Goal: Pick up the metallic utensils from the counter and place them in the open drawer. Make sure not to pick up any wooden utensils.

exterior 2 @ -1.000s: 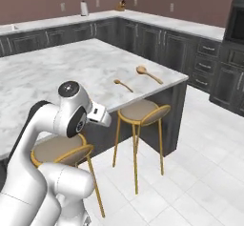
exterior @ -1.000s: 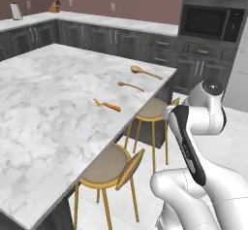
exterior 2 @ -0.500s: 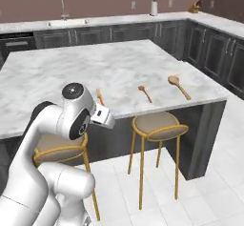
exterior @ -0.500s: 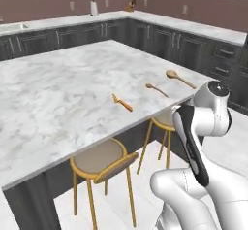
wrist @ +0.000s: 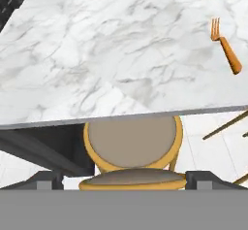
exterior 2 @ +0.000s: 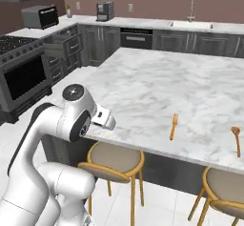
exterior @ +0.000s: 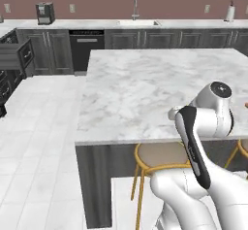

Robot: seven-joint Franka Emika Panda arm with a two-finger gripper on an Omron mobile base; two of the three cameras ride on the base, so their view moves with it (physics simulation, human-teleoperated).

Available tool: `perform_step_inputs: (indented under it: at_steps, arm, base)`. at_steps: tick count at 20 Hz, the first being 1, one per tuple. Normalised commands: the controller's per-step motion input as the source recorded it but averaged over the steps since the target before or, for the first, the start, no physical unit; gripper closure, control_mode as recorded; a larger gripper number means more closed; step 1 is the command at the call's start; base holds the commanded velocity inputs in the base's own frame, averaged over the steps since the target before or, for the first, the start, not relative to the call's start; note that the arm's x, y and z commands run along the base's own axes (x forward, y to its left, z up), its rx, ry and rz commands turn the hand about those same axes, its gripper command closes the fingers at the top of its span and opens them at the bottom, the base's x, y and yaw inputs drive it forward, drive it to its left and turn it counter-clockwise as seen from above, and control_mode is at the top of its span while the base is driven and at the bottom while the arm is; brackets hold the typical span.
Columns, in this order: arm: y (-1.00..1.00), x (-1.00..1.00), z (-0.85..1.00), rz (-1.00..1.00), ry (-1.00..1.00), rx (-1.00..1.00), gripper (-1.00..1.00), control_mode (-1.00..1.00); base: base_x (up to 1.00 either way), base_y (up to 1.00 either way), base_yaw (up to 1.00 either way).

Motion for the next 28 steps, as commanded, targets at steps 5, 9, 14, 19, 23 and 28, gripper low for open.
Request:
perform_step_inputs:
  at_steps: [5, 9, 14, 19, 23, 28]
  arm:
    - [0.00, 0.00, 0.00, 0.00, 0.00, 0.00, -1.00, 1.00]
    - [0.00, 0.00, 0.00, 0.00, 0.00, 0.00, -1.00, 1.00]
    - [0.00, 0.00, 0.00, 0.00, 0.00, 0.00, -1.00, 1.00]
    - [0.00, 0.00, 0.00, 0.00, 0.00, 0.00, -1.00, 1.00]
    - [0.00, 0.00, 0.00, 0.00, 0.00, 0.00, -1.00, 1.00]
    - [0.00, 0.00, 0.00, 0.00, 0.00, 0.00, -1.00, 1.00]
  base:
    - [0.32, -0.92, 0.32]
    - [-0.08, -0.70, -0.04]
    - [-0.66, -0.53, -0.14]
    - [-1.00, -0.24, -0.03]
    - [0.04, -0.54, -0.01]
    - [0.42, -1.00, -0.21]
